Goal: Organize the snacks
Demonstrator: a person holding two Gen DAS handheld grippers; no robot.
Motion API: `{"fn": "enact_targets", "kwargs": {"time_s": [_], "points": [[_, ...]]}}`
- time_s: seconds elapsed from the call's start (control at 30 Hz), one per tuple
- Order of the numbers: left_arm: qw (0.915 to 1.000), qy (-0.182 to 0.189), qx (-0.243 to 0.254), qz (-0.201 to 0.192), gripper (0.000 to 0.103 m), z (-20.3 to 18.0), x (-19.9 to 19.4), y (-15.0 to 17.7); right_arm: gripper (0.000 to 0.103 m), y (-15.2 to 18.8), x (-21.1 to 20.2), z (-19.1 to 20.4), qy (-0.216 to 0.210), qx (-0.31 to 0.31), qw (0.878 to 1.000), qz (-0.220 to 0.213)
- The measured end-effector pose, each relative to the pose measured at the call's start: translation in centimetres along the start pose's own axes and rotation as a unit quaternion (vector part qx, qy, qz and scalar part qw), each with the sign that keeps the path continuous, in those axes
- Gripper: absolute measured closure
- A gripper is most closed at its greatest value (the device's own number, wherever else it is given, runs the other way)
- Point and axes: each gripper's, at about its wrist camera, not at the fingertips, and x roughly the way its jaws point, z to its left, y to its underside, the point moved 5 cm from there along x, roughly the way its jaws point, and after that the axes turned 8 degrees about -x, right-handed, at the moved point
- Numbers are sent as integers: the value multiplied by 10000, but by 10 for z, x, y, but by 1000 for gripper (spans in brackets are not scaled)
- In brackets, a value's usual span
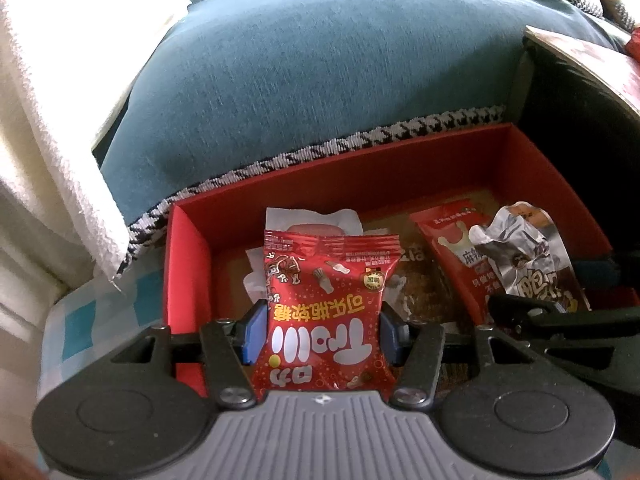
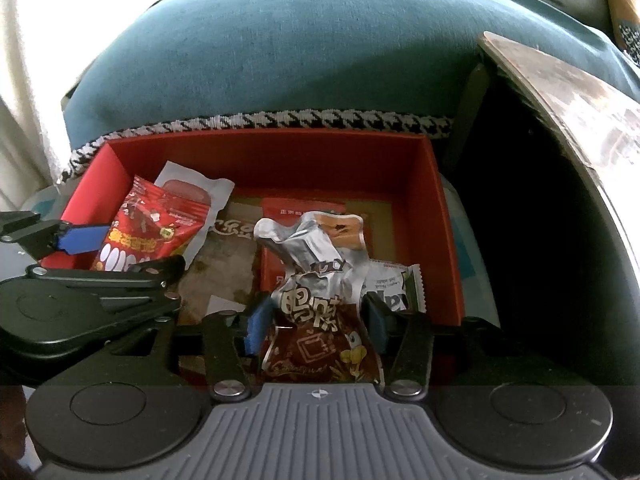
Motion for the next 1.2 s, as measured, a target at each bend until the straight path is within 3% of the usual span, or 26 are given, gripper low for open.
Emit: {"fn": "enact_targets", "kwargs": {"time_s": [0.4,0.87,1.2], "points": [[10000,-53,-1,43,49,1,-5,3,37,3,-5,-3,32,19,10000,21],[10000,-2,1,-61,37,15,-39,6,19,11,-34,-9,43,243,9995,-197],[9996,221,-148,-45,34,21,-66,21,17,31,-57,-10,-15,495,9983,-295]]}}
